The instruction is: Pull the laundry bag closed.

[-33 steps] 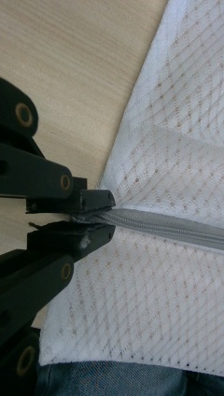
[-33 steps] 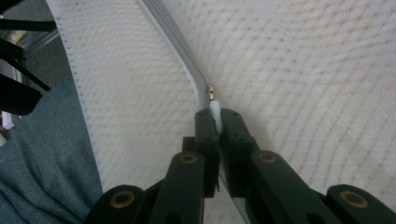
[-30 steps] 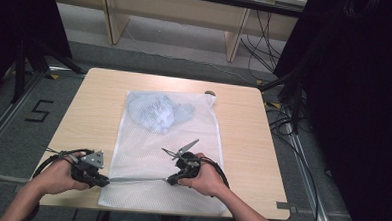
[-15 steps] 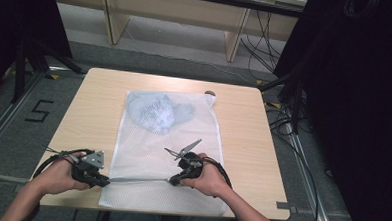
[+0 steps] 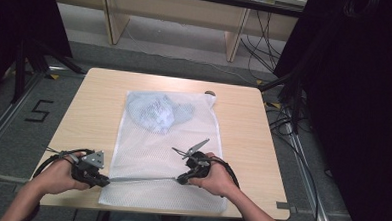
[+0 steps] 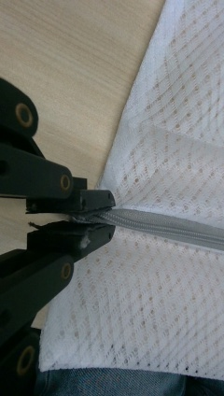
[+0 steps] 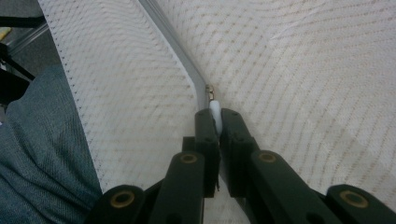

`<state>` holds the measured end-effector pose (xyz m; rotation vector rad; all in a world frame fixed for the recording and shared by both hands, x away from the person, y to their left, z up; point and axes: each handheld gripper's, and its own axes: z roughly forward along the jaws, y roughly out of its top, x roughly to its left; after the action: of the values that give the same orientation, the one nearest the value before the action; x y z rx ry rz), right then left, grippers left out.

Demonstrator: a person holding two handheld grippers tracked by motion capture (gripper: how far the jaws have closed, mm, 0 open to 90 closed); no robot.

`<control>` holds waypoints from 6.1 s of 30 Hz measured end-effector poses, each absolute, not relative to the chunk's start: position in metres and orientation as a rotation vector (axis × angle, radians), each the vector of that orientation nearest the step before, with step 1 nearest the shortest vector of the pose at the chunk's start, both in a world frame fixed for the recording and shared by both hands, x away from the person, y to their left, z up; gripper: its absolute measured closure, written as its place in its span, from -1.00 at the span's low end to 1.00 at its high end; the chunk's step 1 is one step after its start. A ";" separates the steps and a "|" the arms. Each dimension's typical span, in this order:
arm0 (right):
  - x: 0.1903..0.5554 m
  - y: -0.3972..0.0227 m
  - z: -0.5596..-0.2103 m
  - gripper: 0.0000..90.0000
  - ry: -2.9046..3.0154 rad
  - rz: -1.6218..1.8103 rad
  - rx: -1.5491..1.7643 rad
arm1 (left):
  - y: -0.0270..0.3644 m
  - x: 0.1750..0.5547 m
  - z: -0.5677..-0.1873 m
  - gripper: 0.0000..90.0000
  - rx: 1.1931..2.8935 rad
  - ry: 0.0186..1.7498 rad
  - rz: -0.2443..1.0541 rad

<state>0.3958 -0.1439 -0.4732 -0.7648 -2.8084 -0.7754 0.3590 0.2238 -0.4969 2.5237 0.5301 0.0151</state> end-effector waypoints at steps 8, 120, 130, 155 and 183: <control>0.394 -0.151 -0.474 0.93 -2.796 -0.768 -0.781 | 0.224 0.359 -0.497 0.85 2.522 0.533 0.020; 0.400 -0.224 -0.470 0.93 -2.787 -0.779 -0.917 | 0.225 0.361 -0.497 0.86 2.519 0.548 -0.014; 0.400 -0.232 -0.469 0.93 -2.740 -0.754 -0.941 | 0.224 0.361 -0.497 0.86 2.516 0.551 -0.013; 0.396 -0.240 -0.464 0.93 -2.706 -0.713 -1.001 | 0.223 0.361 -0.498 0.86 2.509 0.551 -0.014; 0.400 -0.218 -0.462 0.72 -2.599 -0.926 -1.012 | 0.232 0.359 -0.491 0.86 2.621 0.562 0.086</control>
<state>0.4005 -0.2176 -0.4624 -1.0120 -2.5992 -0.9259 0.3590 0.2322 -0.4908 2.6207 0.5619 0.0861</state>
